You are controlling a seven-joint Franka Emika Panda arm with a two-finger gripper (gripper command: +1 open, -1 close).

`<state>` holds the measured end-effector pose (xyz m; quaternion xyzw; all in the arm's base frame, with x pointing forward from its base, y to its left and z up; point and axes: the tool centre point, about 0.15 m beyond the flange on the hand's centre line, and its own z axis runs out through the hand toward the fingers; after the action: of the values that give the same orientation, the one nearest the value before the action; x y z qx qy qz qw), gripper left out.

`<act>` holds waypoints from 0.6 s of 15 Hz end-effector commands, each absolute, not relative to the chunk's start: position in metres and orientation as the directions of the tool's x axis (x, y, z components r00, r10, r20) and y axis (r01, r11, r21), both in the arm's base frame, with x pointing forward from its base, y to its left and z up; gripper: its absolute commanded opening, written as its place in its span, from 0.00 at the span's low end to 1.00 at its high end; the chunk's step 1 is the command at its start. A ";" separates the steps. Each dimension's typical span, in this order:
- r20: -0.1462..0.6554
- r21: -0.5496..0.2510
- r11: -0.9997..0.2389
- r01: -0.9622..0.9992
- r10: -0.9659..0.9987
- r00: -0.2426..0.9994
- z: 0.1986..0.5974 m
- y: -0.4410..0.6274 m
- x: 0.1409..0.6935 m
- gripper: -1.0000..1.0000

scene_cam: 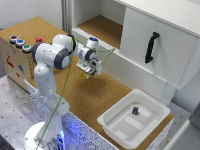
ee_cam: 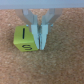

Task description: Slide left yellow red block

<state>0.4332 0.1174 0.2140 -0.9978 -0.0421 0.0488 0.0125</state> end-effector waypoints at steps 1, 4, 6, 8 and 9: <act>-0.098 -0.009 -0.999 0.048 0.048 0.994 0.232 0.138 0.429 0.00; -0.075 -0.041 -0.998 0.048 0.051 0.996 0.269 0.139 0.411 0.00; -0.060 -0.060 -0.996 0.070 0.074 0.995 0.291 0.145 0.398 1.00; -0.050 -0.067 -0.993 0.098 0.102 0.994 0.301 0.153 0.390 1.00; -0.046 -0.069 -0.992 0.106 0.110 0.993 0.301 0.157 0.389 1.00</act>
<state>0.4178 0.1416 0.2602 -0.9982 -0.0382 0.0417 0.0196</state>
